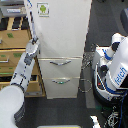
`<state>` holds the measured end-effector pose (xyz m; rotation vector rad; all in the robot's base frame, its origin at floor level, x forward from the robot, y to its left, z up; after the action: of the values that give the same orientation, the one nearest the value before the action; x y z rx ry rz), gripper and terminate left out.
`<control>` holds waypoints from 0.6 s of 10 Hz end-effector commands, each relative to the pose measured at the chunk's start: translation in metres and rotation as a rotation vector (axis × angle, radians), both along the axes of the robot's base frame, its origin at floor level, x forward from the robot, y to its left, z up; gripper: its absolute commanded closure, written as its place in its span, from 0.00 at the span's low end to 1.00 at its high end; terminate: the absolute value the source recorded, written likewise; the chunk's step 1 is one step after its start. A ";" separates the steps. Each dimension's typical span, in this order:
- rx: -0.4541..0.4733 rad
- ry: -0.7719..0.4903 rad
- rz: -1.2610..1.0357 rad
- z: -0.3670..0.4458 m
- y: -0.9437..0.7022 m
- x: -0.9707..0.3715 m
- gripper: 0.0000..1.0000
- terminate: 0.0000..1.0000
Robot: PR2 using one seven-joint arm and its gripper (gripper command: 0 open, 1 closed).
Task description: Opening the fridge
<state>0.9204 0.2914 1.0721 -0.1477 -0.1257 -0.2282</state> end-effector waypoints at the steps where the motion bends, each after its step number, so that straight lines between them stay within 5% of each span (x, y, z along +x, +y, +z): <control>1: -0.032 0.010 -0.069 -0.004 -0.009 -0.034 1.00 0.00; 3: -0.009 -0.044 -0.159 0.026 -0.024 -0.096 1.00 0.00; 6: -0.028 -0.222 -0.590 0.170 -0.065 -0.469 1.00 0.00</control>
<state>0.8702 0.2822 1.0705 -0.1754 -0.1175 -0.3052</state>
